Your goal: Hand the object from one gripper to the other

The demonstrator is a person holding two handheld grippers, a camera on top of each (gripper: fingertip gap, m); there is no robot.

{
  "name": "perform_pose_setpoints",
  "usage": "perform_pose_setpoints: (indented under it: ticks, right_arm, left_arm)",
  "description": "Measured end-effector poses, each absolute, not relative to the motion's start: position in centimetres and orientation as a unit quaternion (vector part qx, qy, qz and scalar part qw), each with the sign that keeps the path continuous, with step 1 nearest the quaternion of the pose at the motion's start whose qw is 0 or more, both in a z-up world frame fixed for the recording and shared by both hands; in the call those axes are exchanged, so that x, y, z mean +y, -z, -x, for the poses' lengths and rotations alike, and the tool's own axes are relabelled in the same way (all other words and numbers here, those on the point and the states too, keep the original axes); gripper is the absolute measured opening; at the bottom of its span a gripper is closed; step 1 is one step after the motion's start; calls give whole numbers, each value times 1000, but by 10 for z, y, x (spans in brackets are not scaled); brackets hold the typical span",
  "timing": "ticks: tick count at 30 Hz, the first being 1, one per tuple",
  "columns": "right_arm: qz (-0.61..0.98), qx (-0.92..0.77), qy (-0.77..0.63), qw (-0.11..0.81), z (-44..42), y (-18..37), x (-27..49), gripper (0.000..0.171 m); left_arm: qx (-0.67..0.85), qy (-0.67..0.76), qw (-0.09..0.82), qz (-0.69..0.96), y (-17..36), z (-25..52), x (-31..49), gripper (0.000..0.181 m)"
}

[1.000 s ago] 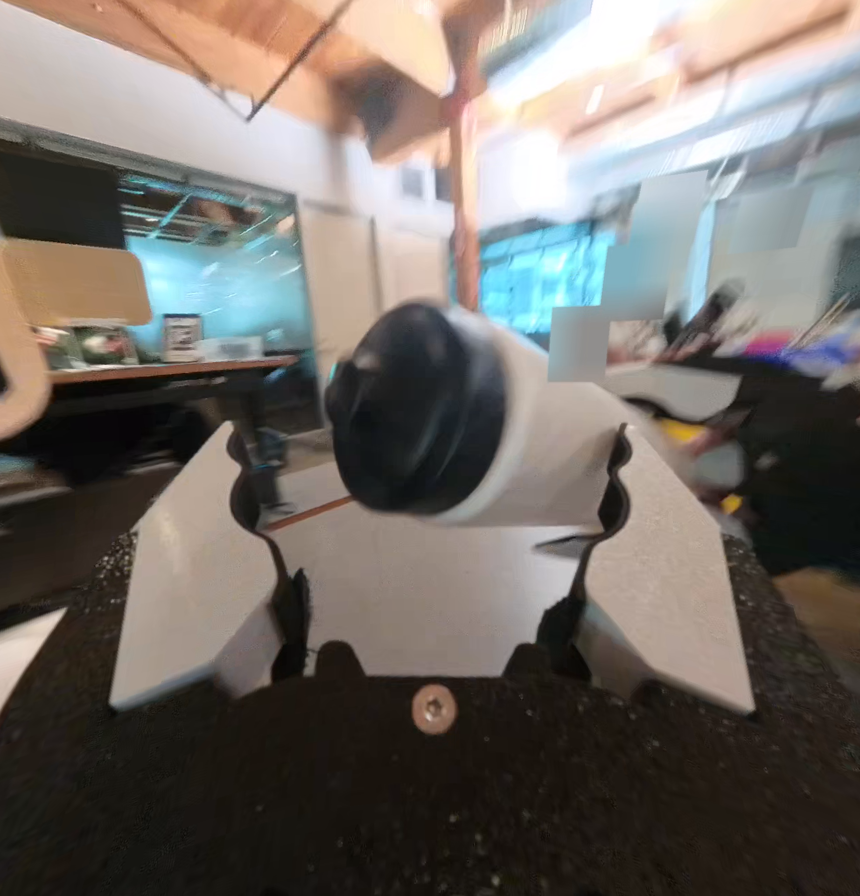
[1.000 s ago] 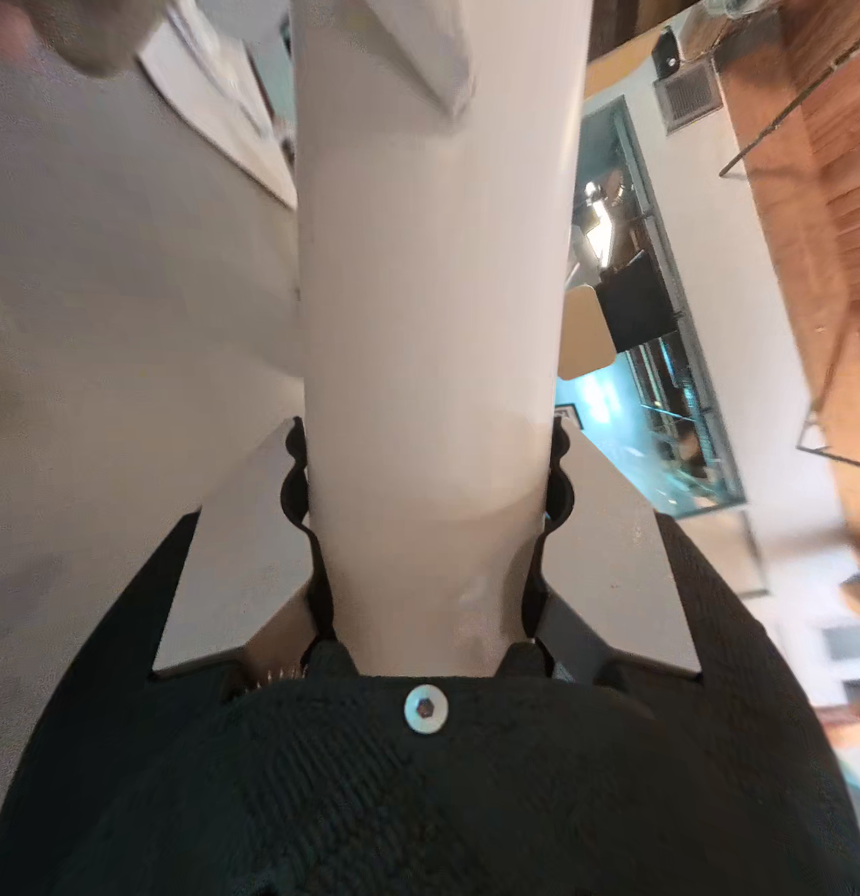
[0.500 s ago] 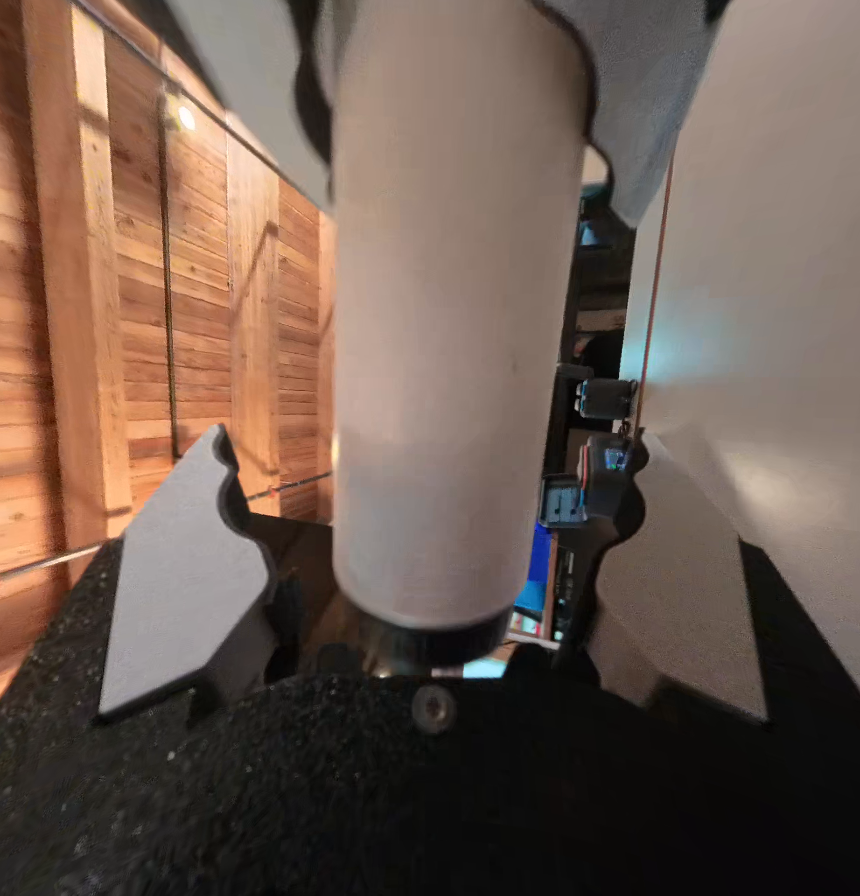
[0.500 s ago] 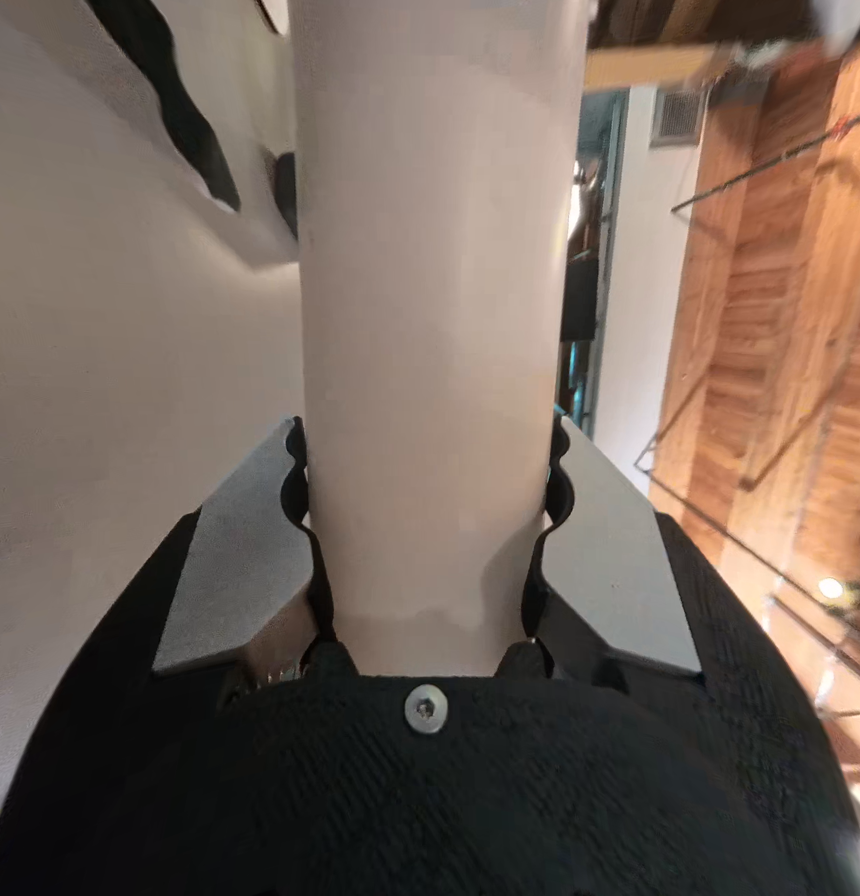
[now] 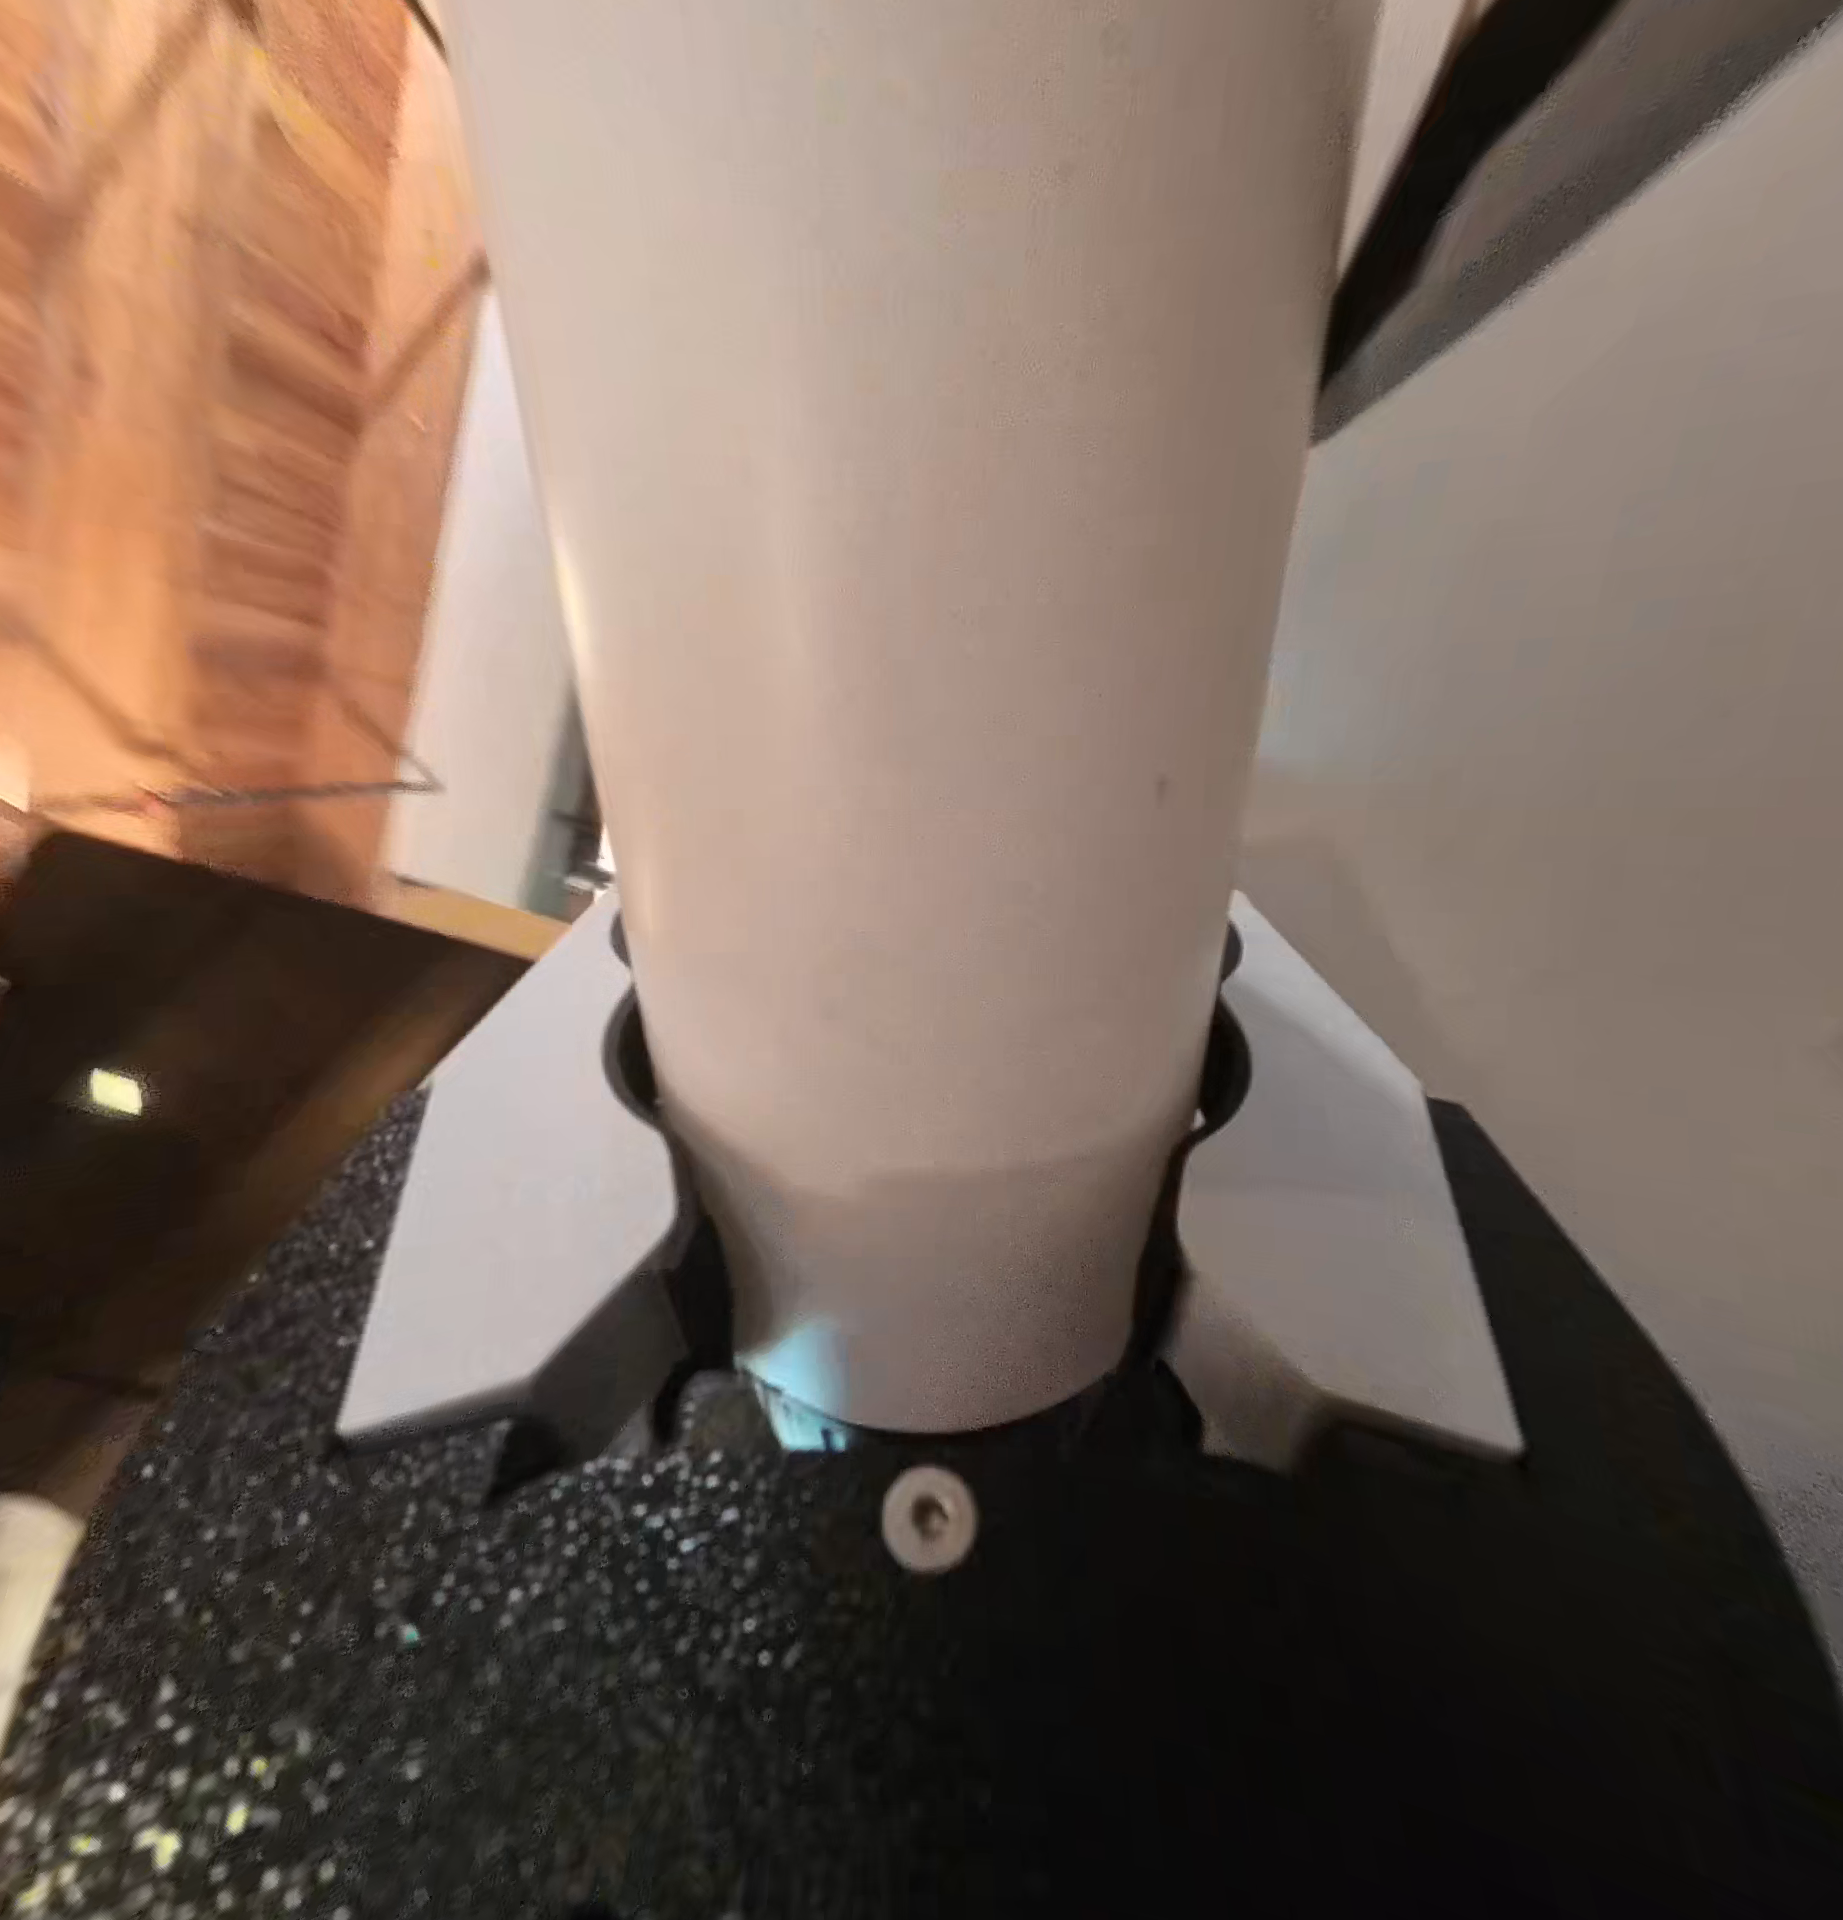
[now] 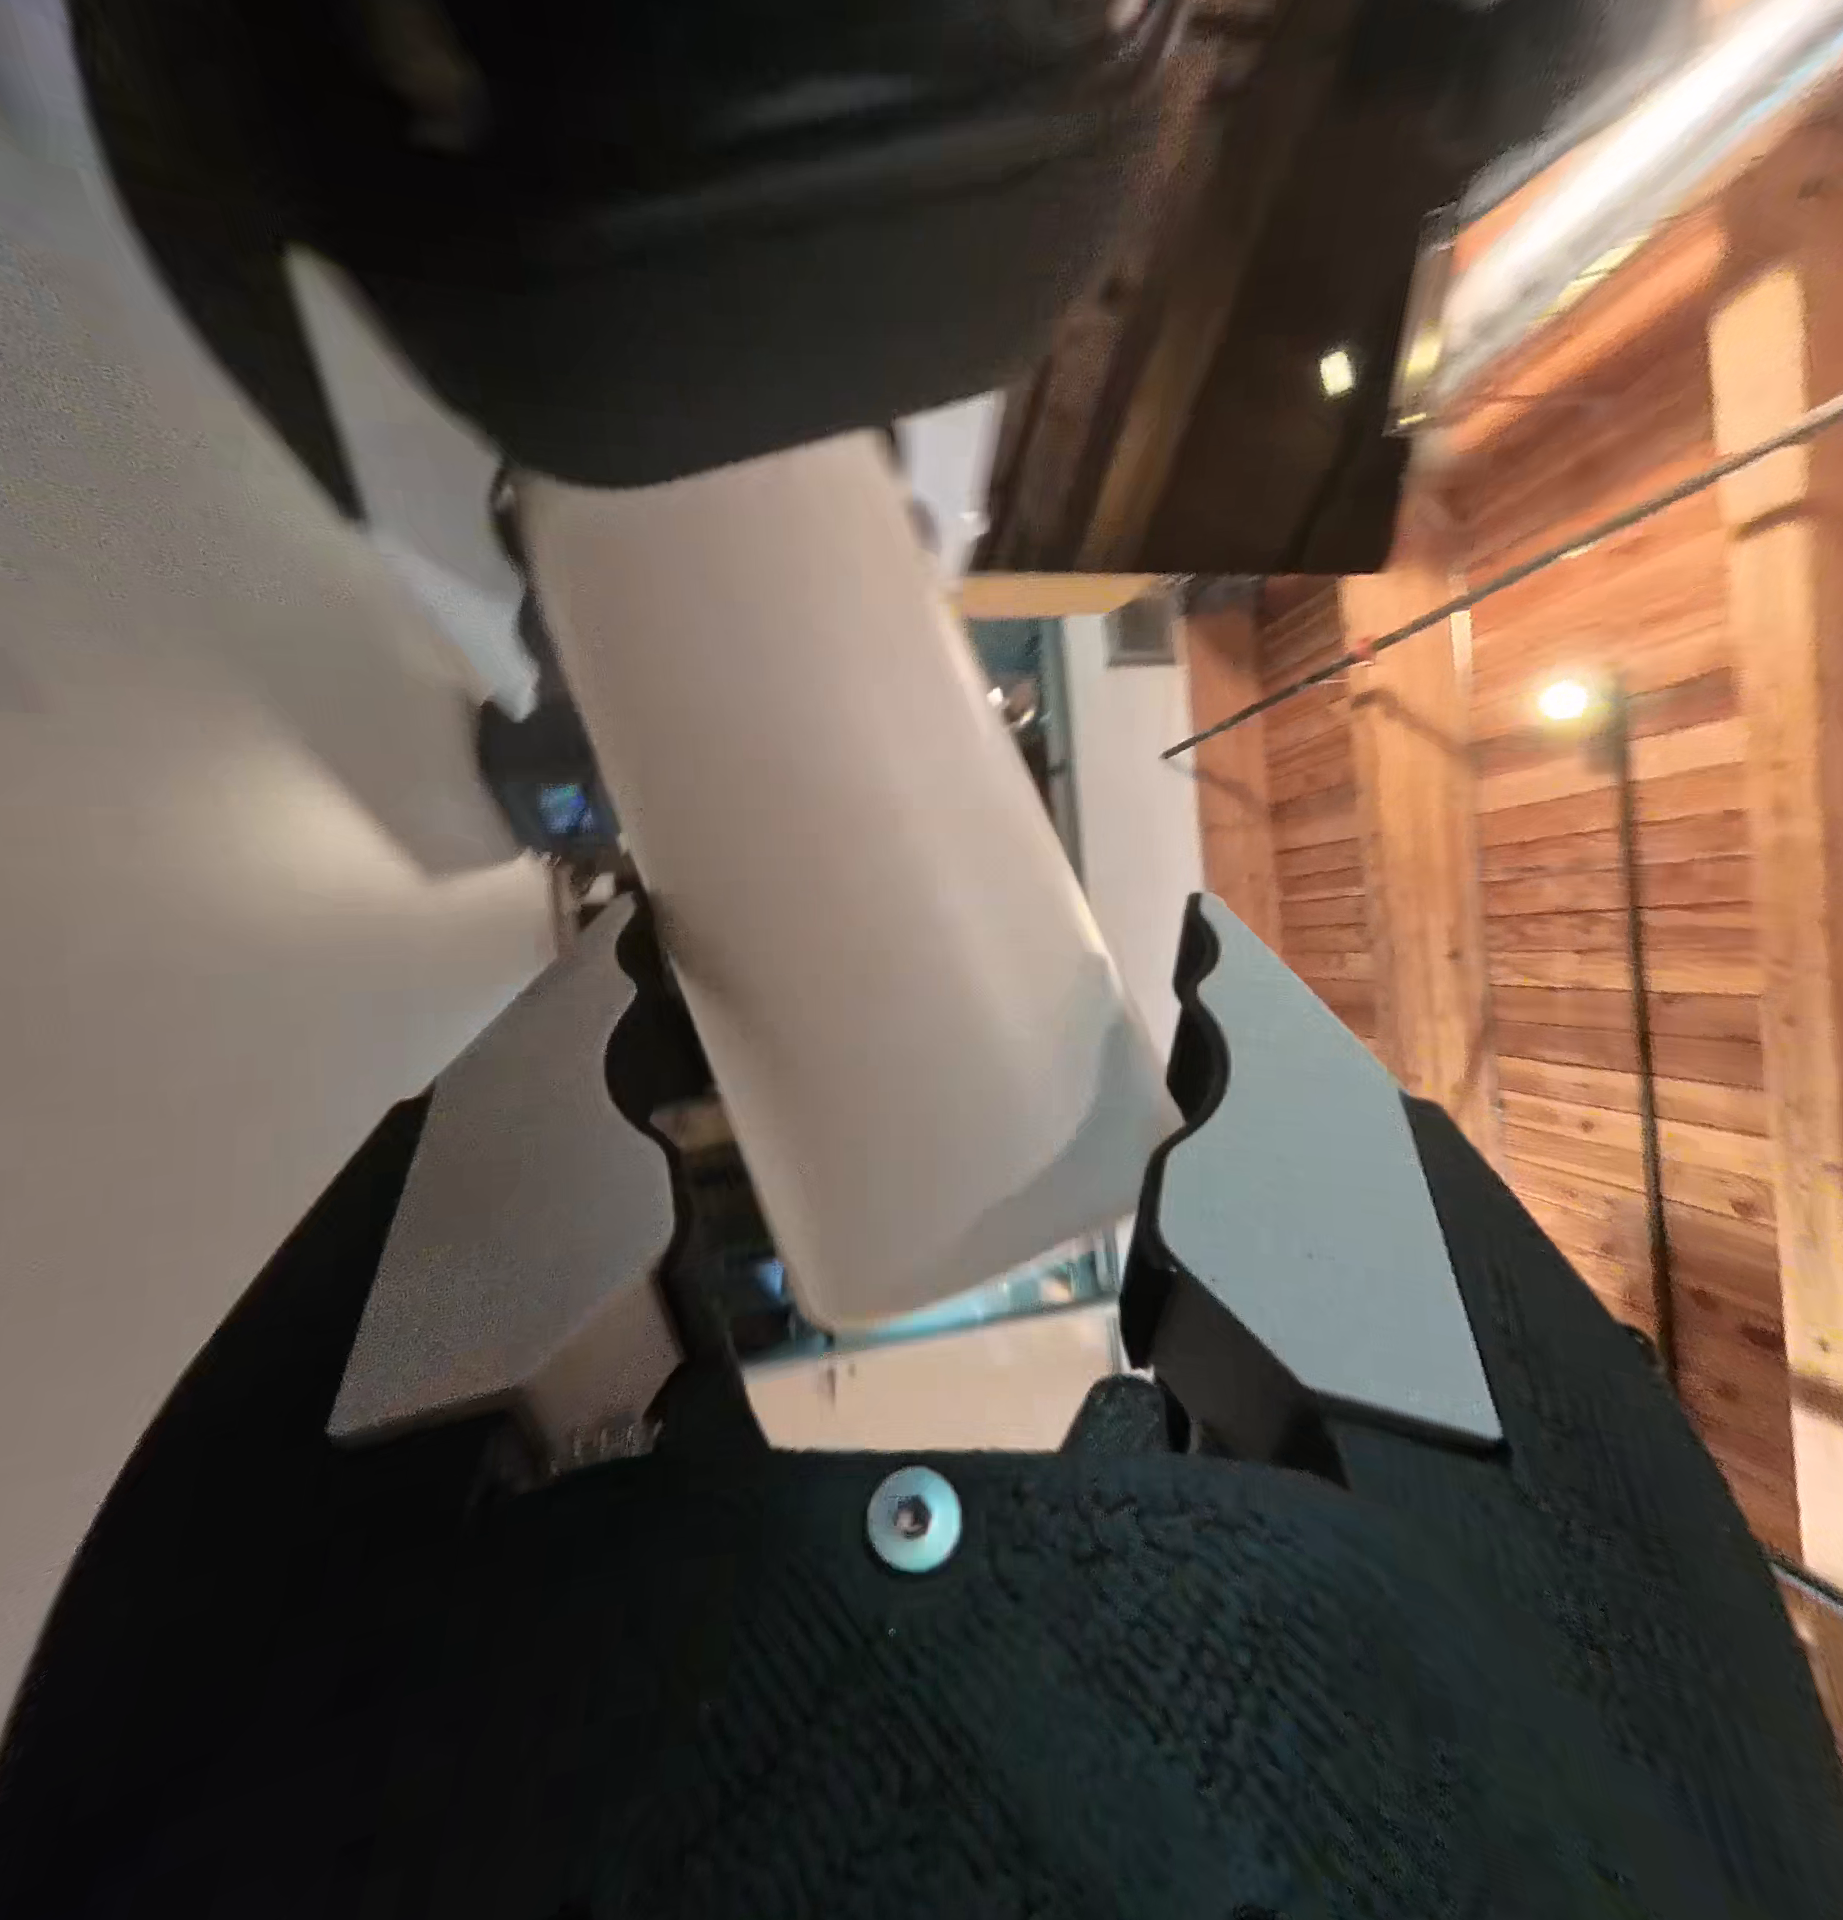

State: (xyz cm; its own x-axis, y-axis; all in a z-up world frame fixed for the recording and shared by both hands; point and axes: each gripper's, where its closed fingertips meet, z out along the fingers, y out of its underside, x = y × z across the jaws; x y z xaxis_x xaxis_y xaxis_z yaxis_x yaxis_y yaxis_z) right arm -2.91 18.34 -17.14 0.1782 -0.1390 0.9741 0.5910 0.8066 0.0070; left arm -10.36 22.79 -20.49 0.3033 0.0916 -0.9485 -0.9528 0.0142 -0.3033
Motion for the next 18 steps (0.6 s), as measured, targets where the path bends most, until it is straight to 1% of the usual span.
perform_pose_setpoints:
  ticks: [4,7,9,11,12,13,14,16,18]
  right_arm:
    - [127,-514,209,822,14,133,154,111]
    - [130,-497,226,828,7,128,160,117]
    - [141,-501,246,818,6,133,173,118]
    - [147,-510,271,803,5,142,186,123]
    - [144,-522,279,793,7,148,190,128]
    - [137,-538,282,782,10,155,191,136]
    - [129,-556,282,771,14,163,191,141]
    - [119,-579,275,758,22,175,189,148]
    - [112,-592,263,753,29,182,184,155]
  left_arm:
    - [315,-266,642,646,210,110,232,104]
    - [285,-61,660,692,217,93,228,103]
    - [280,81,645,707,217,74,219,102]
    - [279,234,596,716,217,51,205,102]
    - [277,308,554,722,218,41,195,102]
    - [280,369,515,722,217,31,184,102]
    - [288,426,466,720,218,22,170,102]
    - [287,527,353,718,219,7,140,102]
    - [275,579,257,723,226,-1,119,103]
